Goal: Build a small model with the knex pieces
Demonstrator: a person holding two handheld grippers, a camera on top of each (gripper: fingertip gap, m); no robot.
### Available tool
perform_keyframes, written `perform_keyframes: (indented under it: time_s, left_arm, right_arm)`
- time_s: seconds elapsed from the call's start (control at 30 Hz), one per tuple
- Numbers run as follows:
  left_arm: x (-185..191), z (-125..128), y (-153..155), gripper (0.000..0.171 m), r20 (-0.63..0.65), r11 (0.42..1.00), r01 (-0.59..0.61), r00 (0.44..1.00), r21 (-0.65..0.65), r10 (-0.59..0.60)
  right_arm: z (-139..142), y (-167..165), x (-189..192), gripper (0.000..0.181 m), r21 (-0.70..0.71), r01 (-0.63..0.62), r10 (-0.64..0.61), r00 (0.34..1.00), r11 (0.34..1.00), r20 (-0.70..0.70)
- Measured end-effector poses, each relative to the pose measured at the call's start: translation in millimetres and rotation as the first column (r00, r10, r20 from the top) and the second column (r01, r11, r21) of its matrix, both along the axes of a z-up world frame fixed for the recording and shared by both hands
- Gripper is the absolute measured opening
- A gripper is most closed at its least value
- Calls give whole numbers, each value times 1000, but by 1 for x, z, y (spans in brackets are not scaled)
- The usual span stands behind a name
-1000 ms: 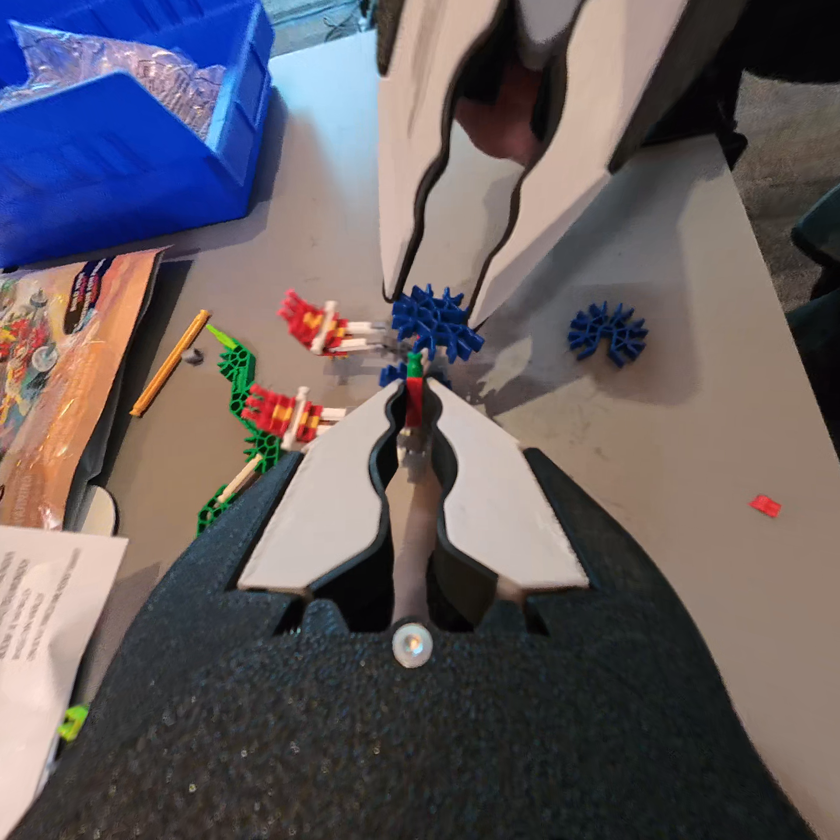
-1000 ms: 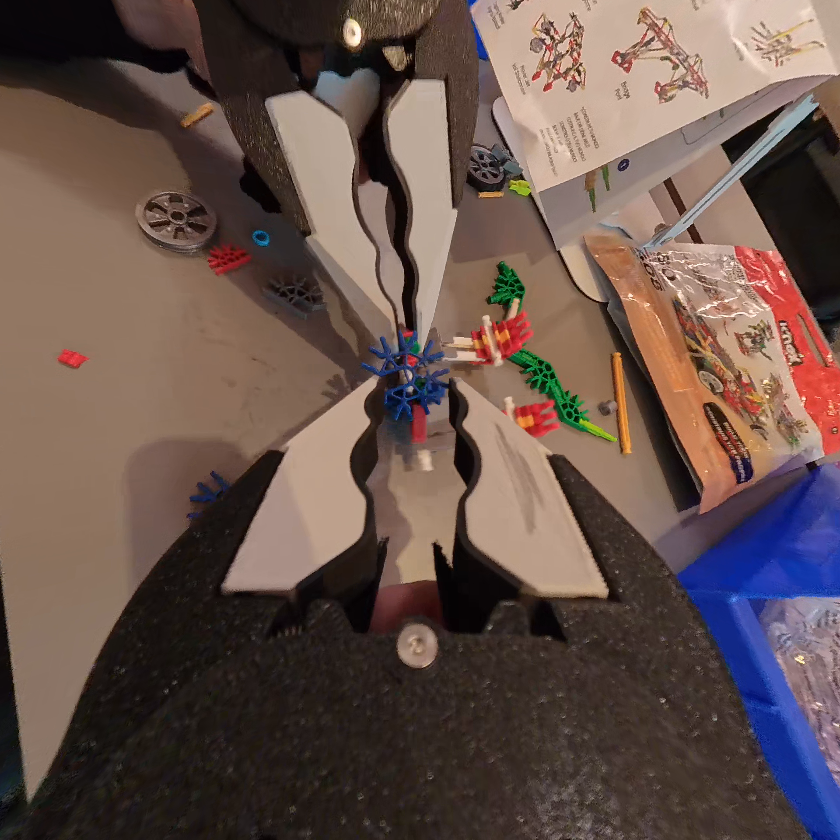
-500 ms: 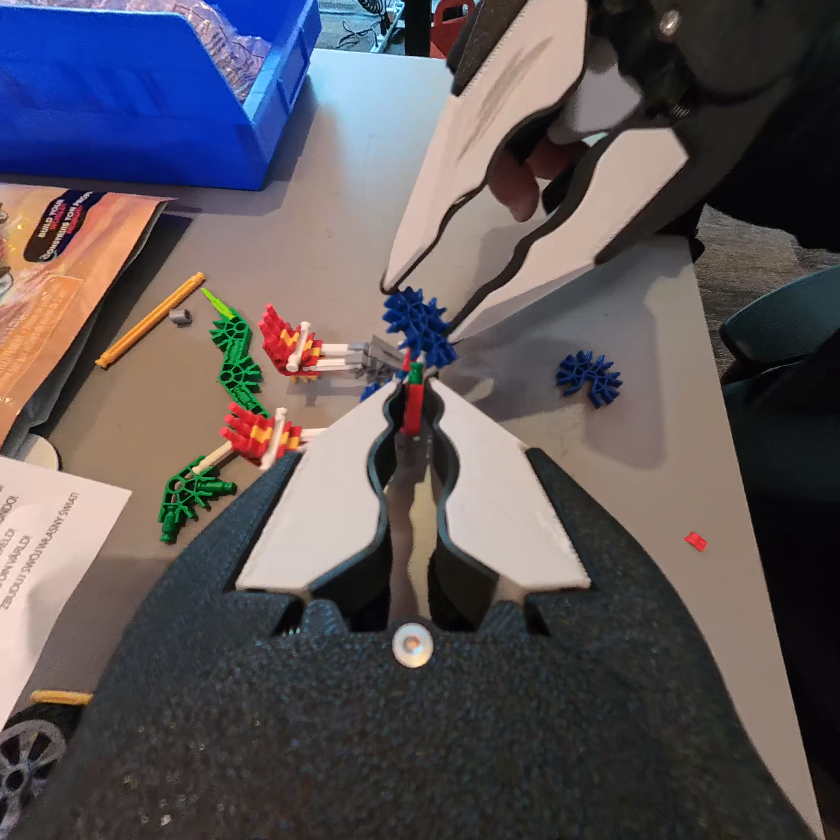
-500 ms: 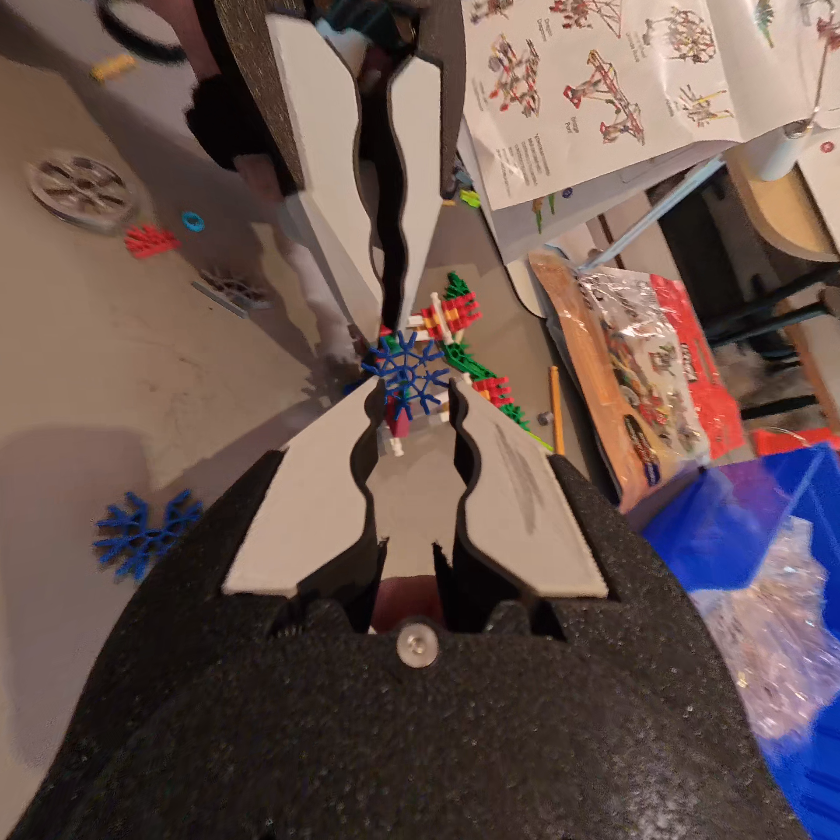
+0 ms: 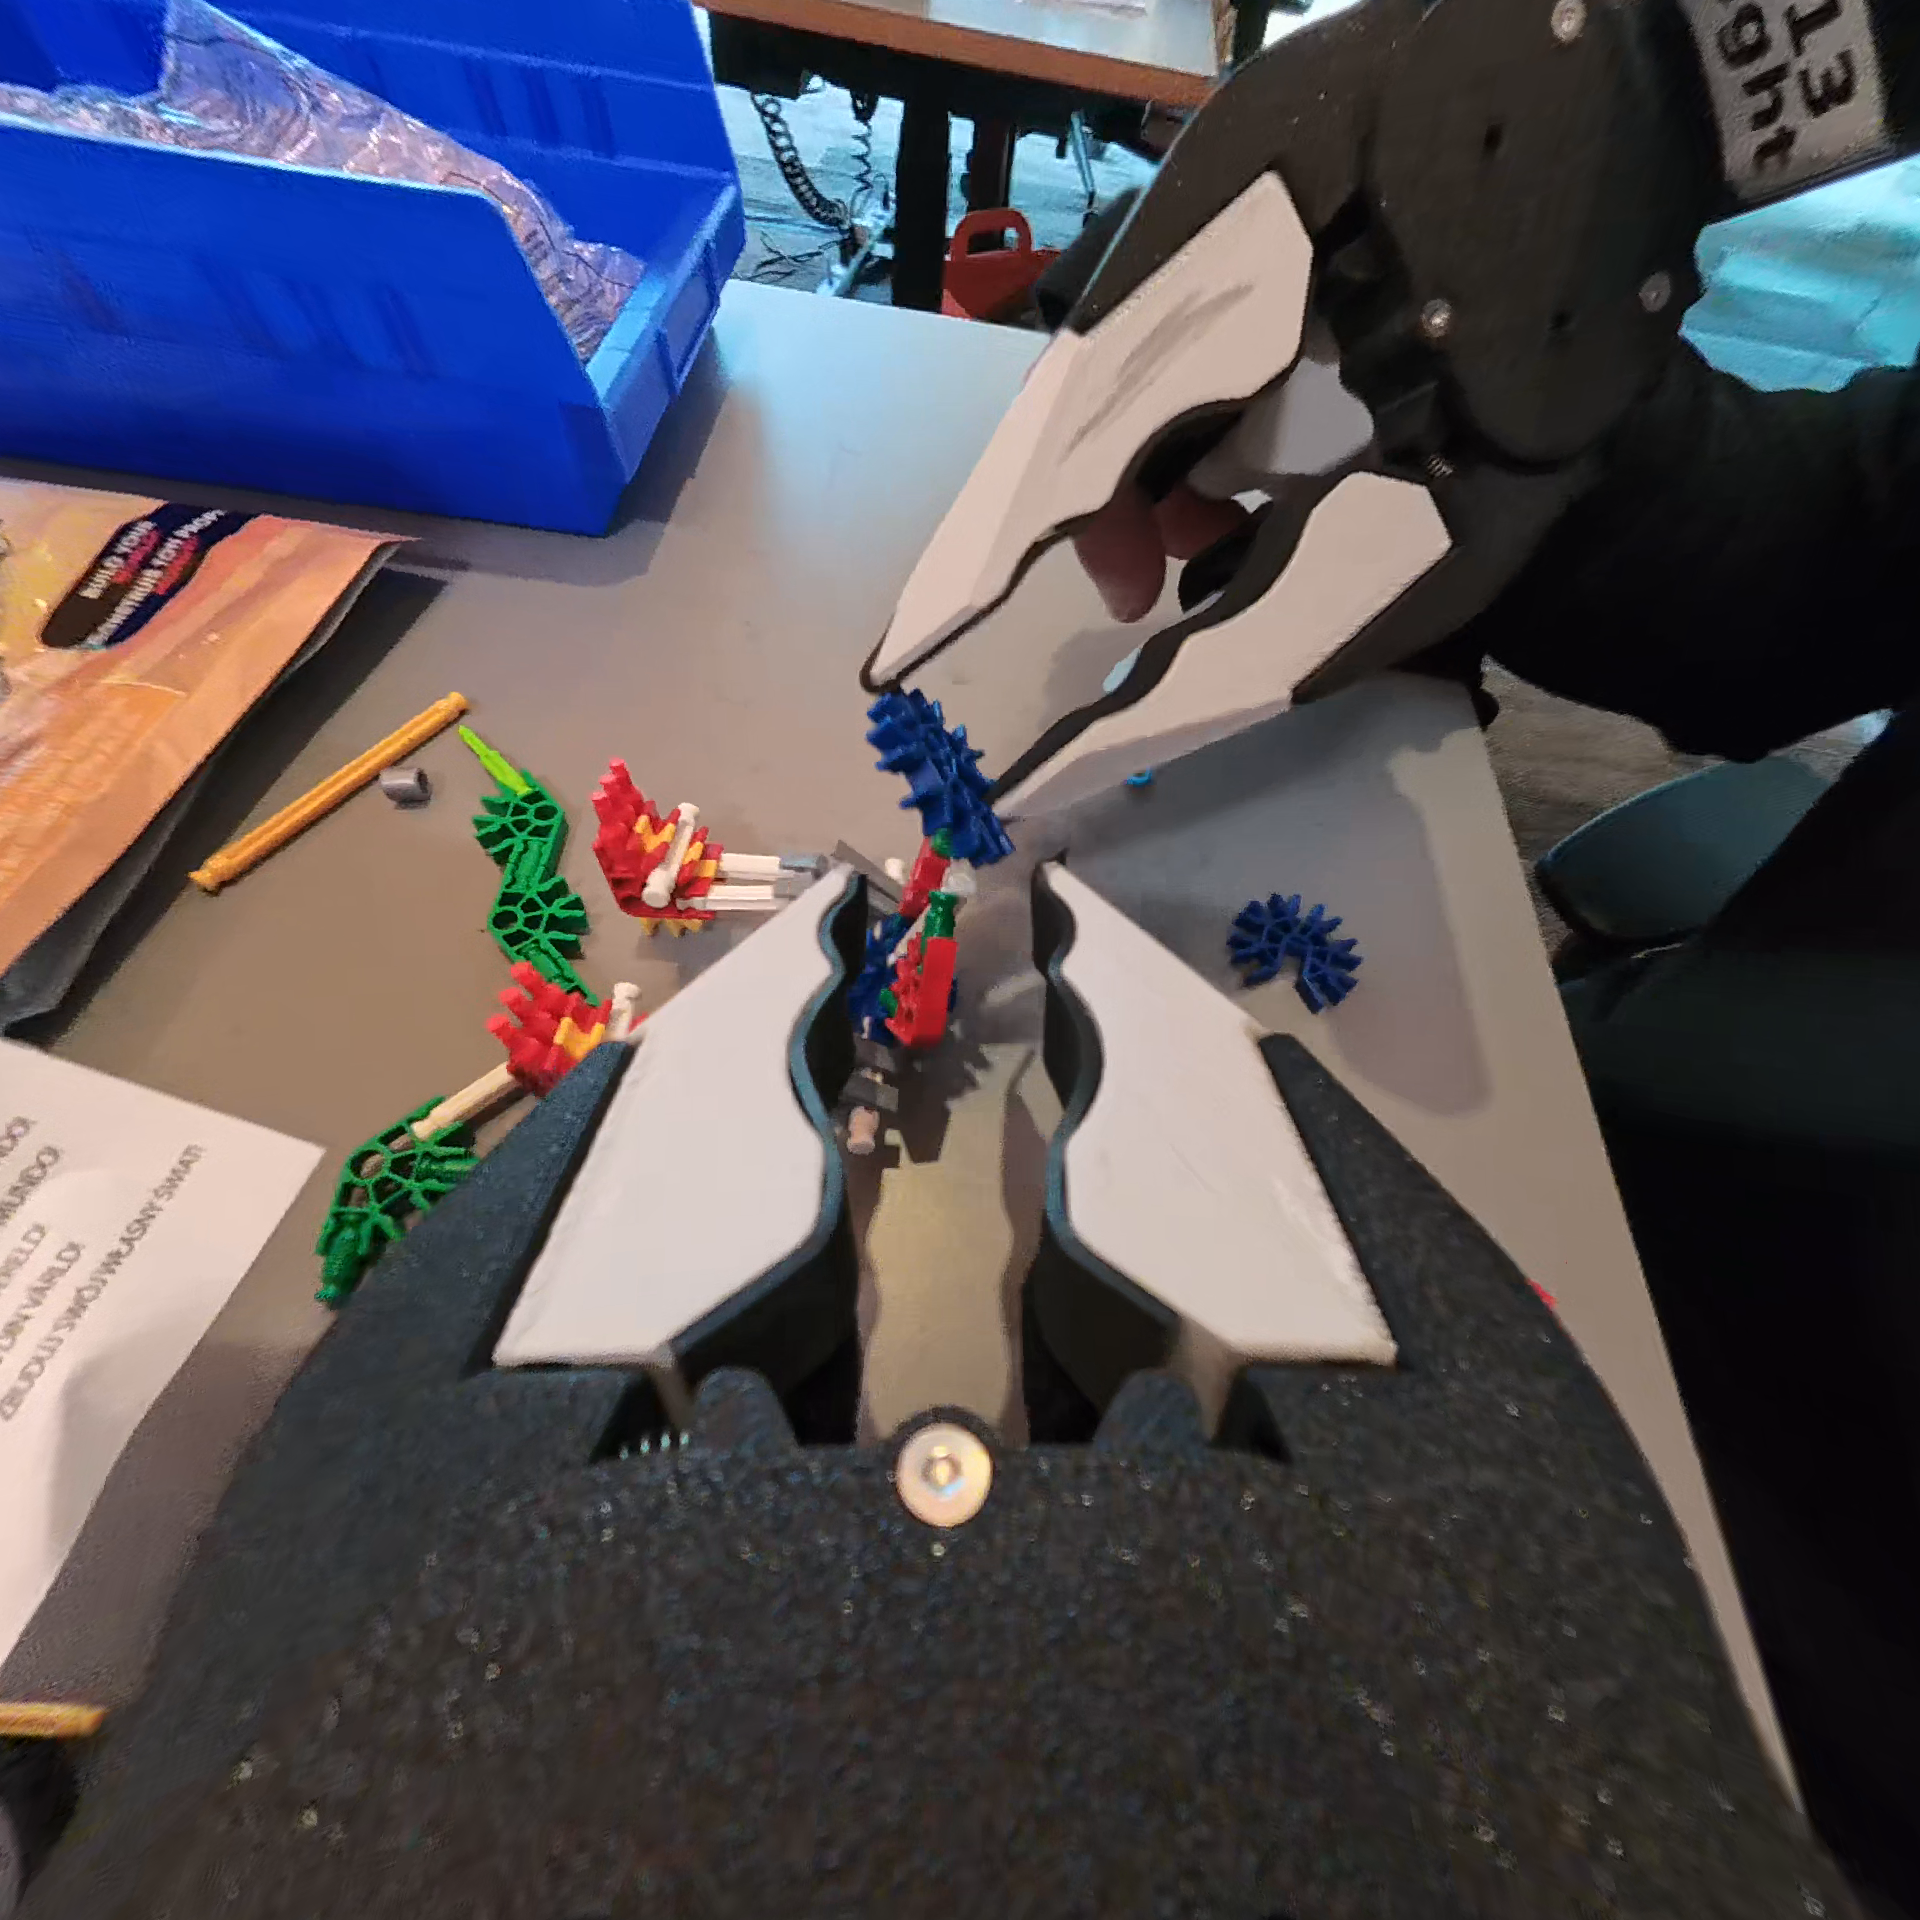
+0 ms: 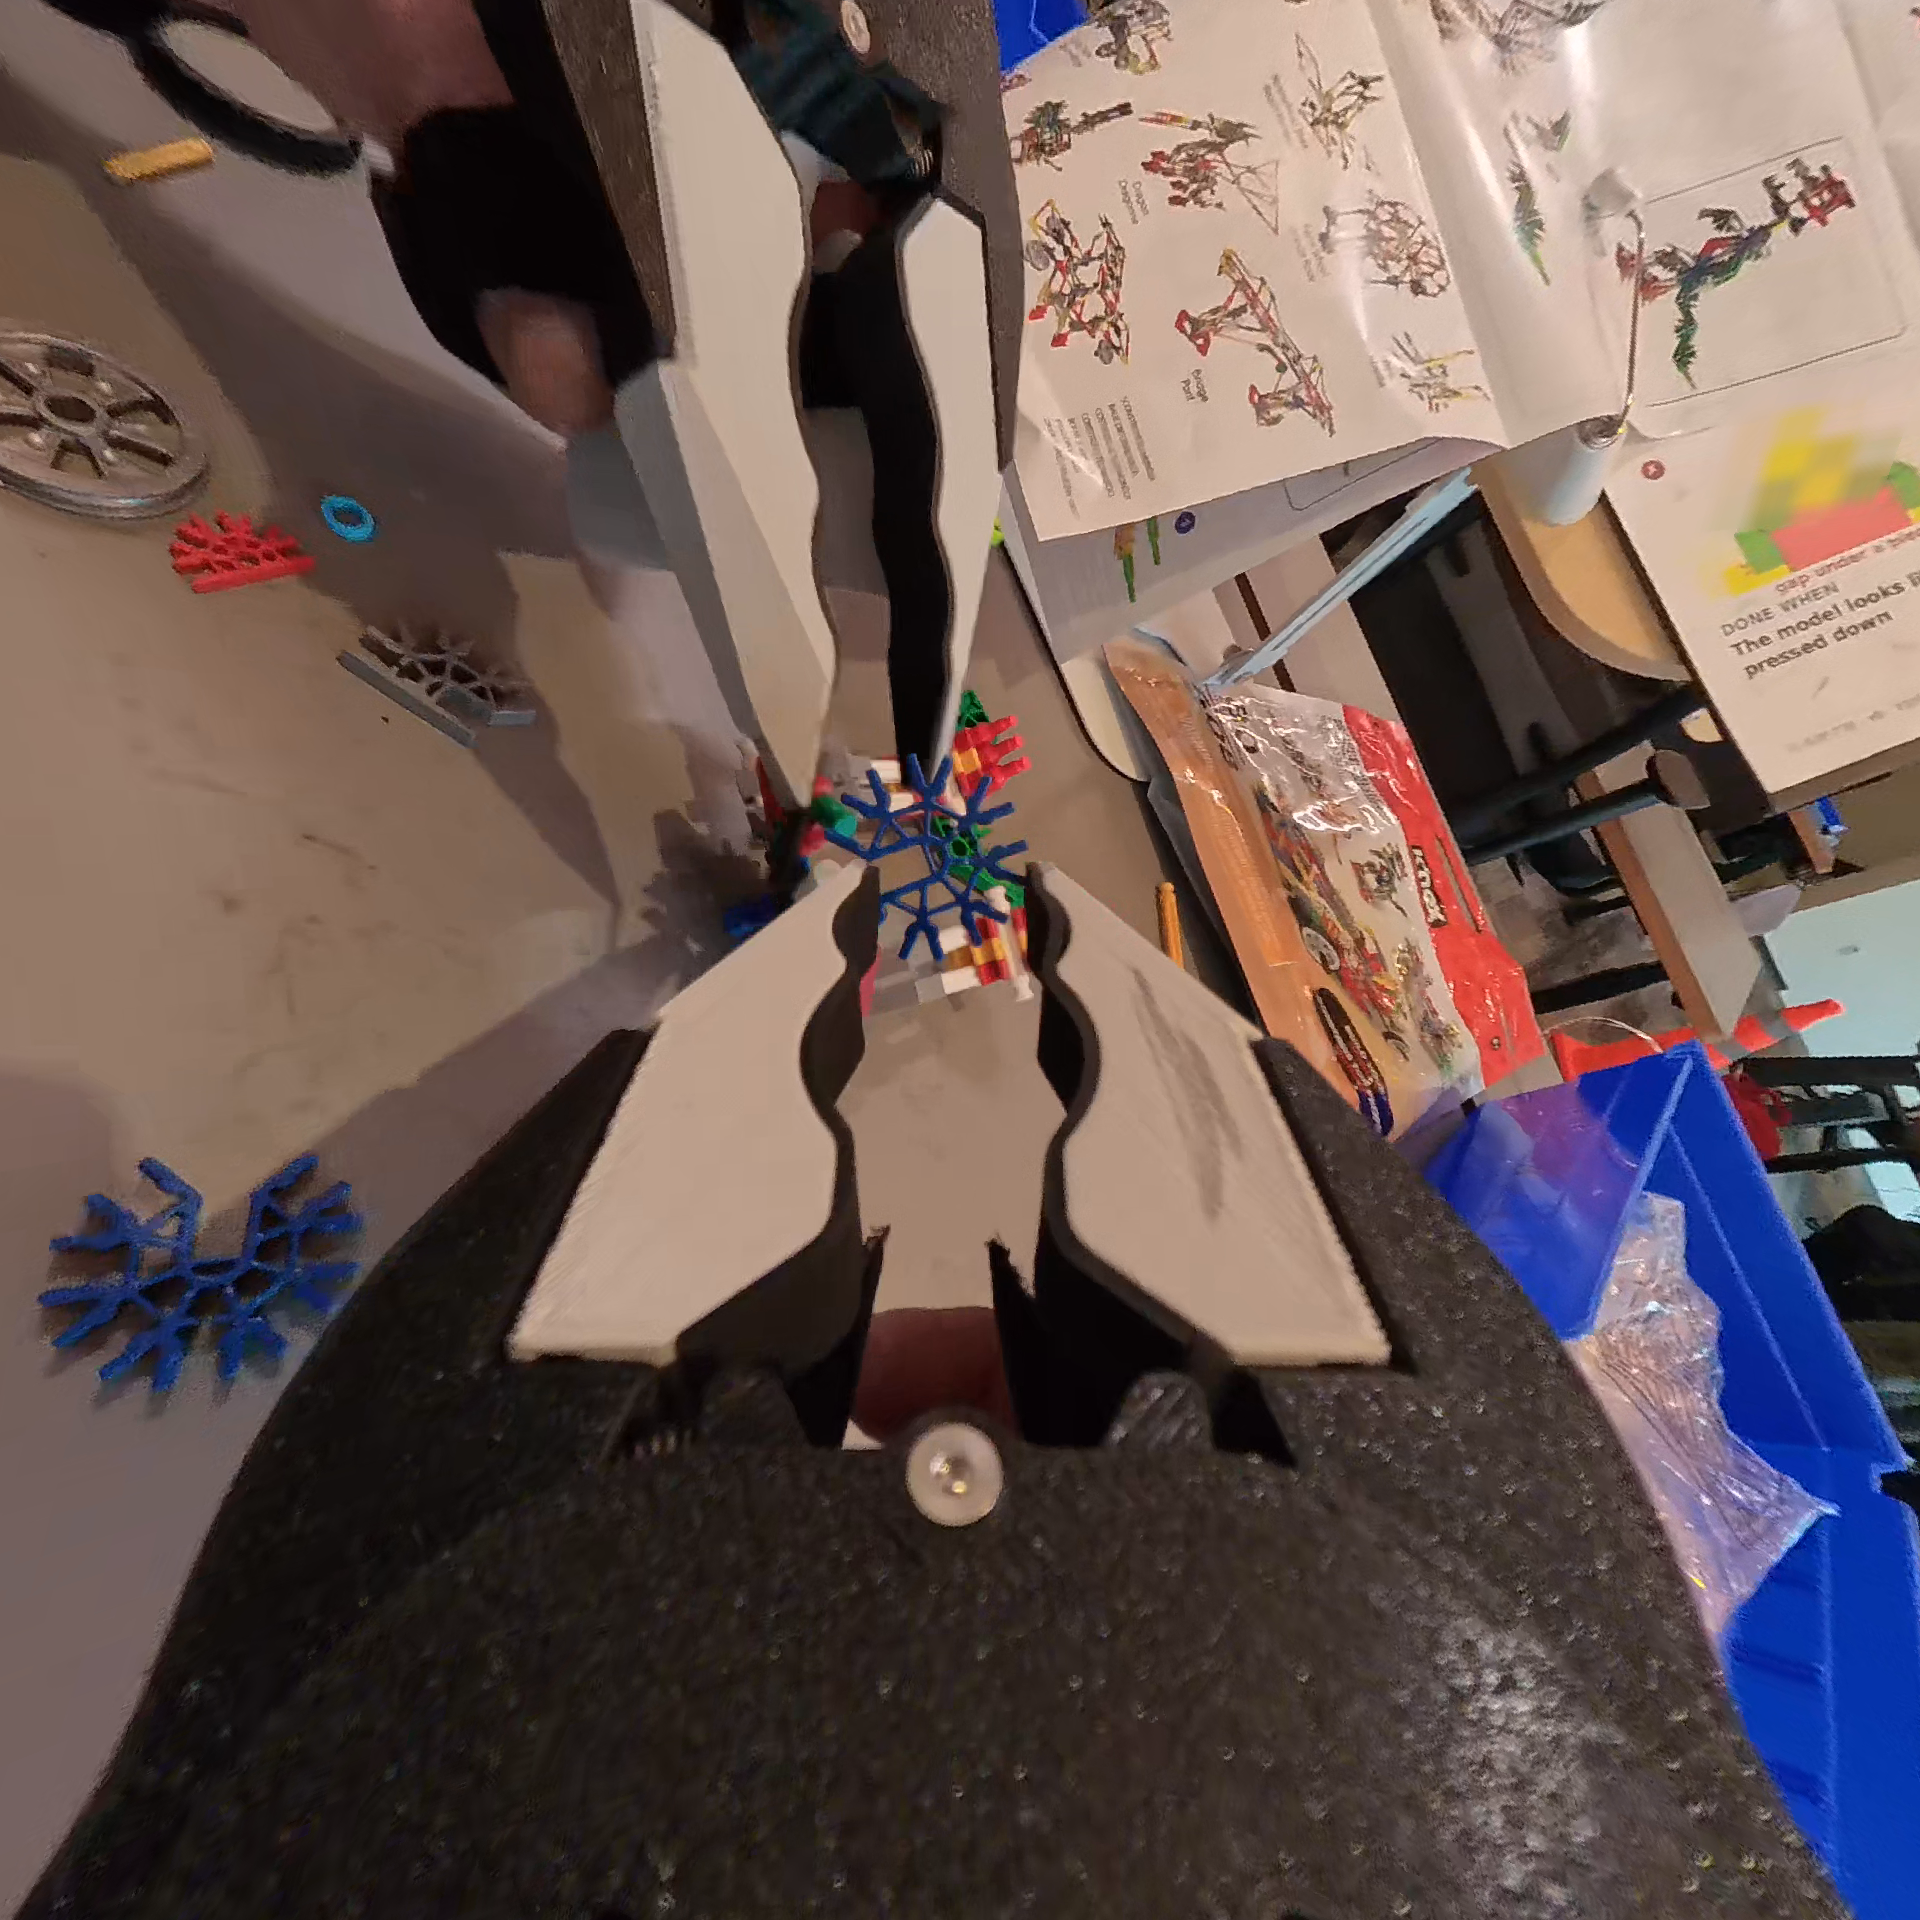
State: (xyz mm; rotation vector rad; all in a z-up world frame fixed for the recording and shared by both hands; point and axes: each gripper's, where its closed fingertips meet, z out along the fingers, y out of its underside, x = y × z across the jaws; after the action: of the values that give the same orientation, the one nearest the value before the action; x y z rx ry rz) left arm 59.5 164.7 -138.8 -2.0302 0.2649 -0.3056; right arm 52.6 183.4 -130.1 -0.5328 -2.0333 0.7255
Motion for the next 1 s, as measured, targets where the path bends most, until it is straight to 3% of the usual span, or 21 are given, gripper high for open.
perform_keyframes:
  time_s: [0.2,0.37,0.53,0.67,0.77,0.8,0.87,1.0]
  left_arm:
    - [4,9,0,30,71,999,22,997,38,-25]
    - [15,12,2,9,94,996,59,994,64,-64]
    - [14,11,1,5,70,996,59,995,69,-64]
    - [13,10,-1,3,36,995,74,996,64,-77]
    - [15,9,-2,3,2,994,89,996,59,-89]
    - [16,7,-2,3,-28,994,96,995,54,-95]
    - [18,7,-2,3,-60,993,101,993,53,-98]
    - [12,0,-2,3,-126,996,85,989,33,-80]
  right_arm:
    - [4,-7,7,28,44,-46,49,996,998,-75]
    - [10,-9,7,28,99,-35,50,986,994,-157]
    - [10,-11,9,28,124,-50,72,981,991,-180]
    - [6,-5,13,32,-105,-80,80,997,991,-3]
    - [10,-8,16,32,-277,-100,136,984,956,111]
    - [12,-10,16,32,-297,-110,153,980,948,128]
    - [6,-14,15,13,-282,-127,178,970,951,164]
    - [-1,-16,12,10,-311,-123,201,952,942,232]
